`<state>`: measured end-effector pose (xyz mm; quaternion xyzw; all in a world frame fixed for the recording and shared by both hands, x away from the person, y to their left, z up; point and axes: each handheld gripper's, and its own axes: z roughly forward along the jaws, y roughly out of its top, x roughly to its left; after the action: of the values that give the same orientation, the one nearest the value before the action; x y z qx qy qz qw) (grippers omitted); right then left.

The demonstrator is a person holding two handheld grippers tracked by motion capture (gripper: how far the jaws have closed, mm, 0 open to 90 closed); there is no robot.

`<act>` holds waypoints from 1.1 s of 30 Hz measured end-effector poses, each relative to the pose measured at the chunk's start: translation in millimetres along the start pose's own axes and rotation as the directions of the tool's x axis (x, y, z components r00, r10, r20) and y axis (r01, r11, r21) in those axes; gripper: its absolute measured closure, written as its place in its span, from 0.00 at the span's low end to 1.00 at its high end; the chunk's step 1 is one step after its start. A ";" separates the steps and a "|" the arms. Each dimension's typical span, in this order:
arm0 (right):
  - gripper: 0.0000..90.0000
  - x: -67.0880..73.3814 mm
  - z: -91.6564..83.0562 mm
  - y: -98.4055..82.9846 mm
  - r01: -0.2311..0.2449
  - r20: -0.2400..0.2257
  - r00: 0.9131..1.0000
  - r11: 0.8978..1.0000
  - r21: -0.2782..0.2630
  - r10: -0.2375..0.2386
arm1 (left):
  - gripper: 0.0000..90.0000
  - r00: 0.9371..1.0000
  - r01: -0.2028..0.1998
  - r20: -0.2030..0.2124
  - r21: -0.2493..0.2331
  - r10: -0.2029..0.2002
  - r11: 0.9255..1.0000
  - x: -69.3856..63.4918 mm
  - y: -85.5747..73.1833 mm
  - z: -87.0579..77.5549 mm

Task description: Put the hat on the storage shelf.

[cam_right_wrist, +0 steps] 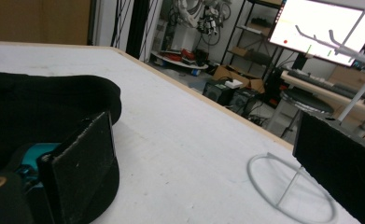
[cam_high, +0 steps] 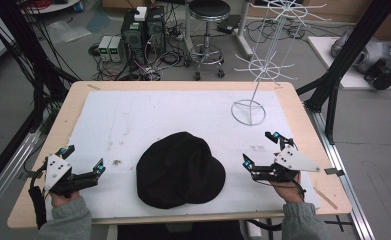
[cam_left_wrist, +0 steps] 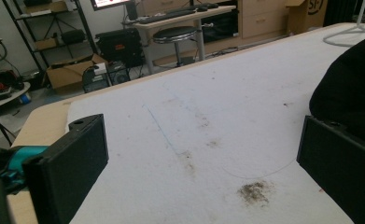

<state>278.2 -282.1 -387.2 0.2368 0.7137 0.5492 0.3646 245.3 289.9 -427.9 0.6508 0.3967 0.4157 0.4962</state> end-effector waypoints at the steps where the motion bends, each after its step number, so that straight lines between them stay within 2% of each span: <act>1: 0.05 0.0 0.0 0.0 0.000 0.000 1.000 1.000 0.000 0.000 | 0.03 1.000 0.003 -0.003 0.003 -0.003 1.000 1.0 -0.6 0.2; 2: 0.05 -0.1 -0.4 -0.4 -0.028 -0.004 1.000 1.000 0.010 0.028 | 0.03 1.000 0.009 -0.006 0.005 -0.009 1.000 1.4 -1.0 0.2; 4: 0.06 -1.1 -0.3 0.2 -0.032 -0.002 0.999 0.999 0.011 0.032 | 0.03 1.000 0.012 -0.011 0.005 -0.012 1.000 1.5 -0.9 -1.1; 5: 0.07 -0.9 0.6 2.6 -0.040 -0.029 0.999 0.999 0.026 0.041 | 0.03 1.000 0.011 -0.011 0.001 -0.011 1.000 0.9 -0.5 -1.6; 6: 0.07 -0.9 0.6 2.6 -0.040 -0.029 0.999 0.999 0.026 0.041 | 0.03 1.000 0.004 -0.010 0.002 -0.004 1.000 0.5 0.1 -2.2; 8: 0.10 -0.2 2.8 5.4 -0.032 -0.059 0.998 0.998 0.046 0.035 | 0.03 1.000 -0.003 -0.006 0.004 0.003 1.000 -0.8 0.3 -1.9; 9: 0.14 1.2 3.7 6.2 -0.033 -0.070 0.997 0.998 0.054 0.037 | 0.03 1.000 -0.005 -0.006 0.006 0.005 1.000 -1.5 0.1 -1.5; 10: 0.18 2.8 7.2 7.3 -0.006 -0.094 0.995 0.999 0.048 0.011 | 0.03 1.000 -0.011 -0.005 0.008 0.011 1.000 -2.0 -0.1 -1.4; 11: 0.18 2.8 7.2 7.3 -0.006 -0.094 0.995 0.999 0.048 0.011 | 0.03 1.000 -0.014 -0.004 0.010 0.014 1.000 -2.1 -0.1 -1.5; 12: 0.18 7.1 11.8 9.4 -0.025 -0.116 0.993 0.997 0.068 0.033 | 0.03 1.000 -0.015 -0.004 0.011 0.015 1.000 -2.3 -0.3 -1.7; 14: 0.18 9.2 14.9 11.0 -0.027 -0.127 0.991 0.997 0.069 0.036 | 0.03 1.000 -0.016 -0.008 0.009 0.016 1.000 -2.0 -0.6 -2.1; 15: 0.17 14.5 22.1 14.9 -0.032 -0.142 0.989 0.996 0.078 0.043 | 0.03 1.000 -0.013 -0.012 0.013 0.013 1.000 -1.3 -1.1 -3.1; 18: 0.17 19.9 29.6 19.0 -0.046 -0.146 0.987 0.994 0.095 0.060 | 0.03 1.000 -0.011 -0.019 0.016 0.011 1.000 -0.7 -1.5 -3.9; 20: 0.17 26.9 41.0 25.6 -0.069 -0.142 0.986 0.992 0.110 0.084 | 0.03 1.000 -0.015 -0.025 0.016 0.016 1.000 -0.6 -1.3 -5.5; 21: 0.17 34.4 50.4 32.0 -0.080 -0.160 0.982 0.990 0.118 0.098 | 0.03 0.999 -0.020 -0.028 0.008 0.020 1.000 -1.0 -1.1 -6.8; 22: 0.17 34.4 50.4 32.0 -0.080 -0.160 0.982 0.990 0.118 0.098 | 0.03 0.999 -0.020 -0.028 0.008 0.020 1.000 -1.0 -1.1 -6.8; 23: 0.17 43.6 57.5 37.0 -0.074 -0.184 0.978 0.990 0.120 0.095 | 0.03 0.999 -0.023 -0.029 0.009 0.023 1.000 -1.0 -0.9 -7.9; 25: 0.17 46.6 60.3 38.3 -0.073 -0.189 0.977 0.990 0.125 0.096 | 0.03 0.999 -0.024 -0.032 0.010 0.024 1.000 -1.1 -1.2 -8.4; 28: 0.17 57.1 73.9 40.3 -0.075 -0.232 0.966 0.984 0.164 0.112 | 0.03 0.999 -0.022 -0.032 0.017 0.023 1.000 -0.7 -2.0 -8.2; 29: 0.17 59.4 78.2 40.2 -0.069 -0.231 0.967 0.981 0.179 0.110 | 0.03 0.999 -0.023 -0.032 0.017 0.024 1.000 -0.6 -2.1 -8.5; 30: 0.17 62.2 85.9 38.8 -0.068 -0.213 0.970 0.974 0.215 0.114 | 0.03 0.999 -0.023 -0.033 0.015 0.023 1.000 -0.3 -2.1 -8.9; 32: 0.17 62.5 88.8 37.9 -0.069 -0.206 0.972 0.972 0.225 0.116 | 0.03 0.999 -0.021 -0.035 0.013 0.022 1.000 -0.2 -2.1 -9.1; 33: 0.17 61.9 96.6 34.8 -0.086 -0.190 0.972 0.964 0.252 0.136 | 0.03 0.999 -0.022 -0.035 0.014 0.023 1.000 0.1 -2.1 -9.4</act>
<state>313.0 -167.4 -382.7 0.2613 0.7947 0.4993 0.2258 236.3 293.3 -428.4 0.6511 0.4009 0.4300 0.4801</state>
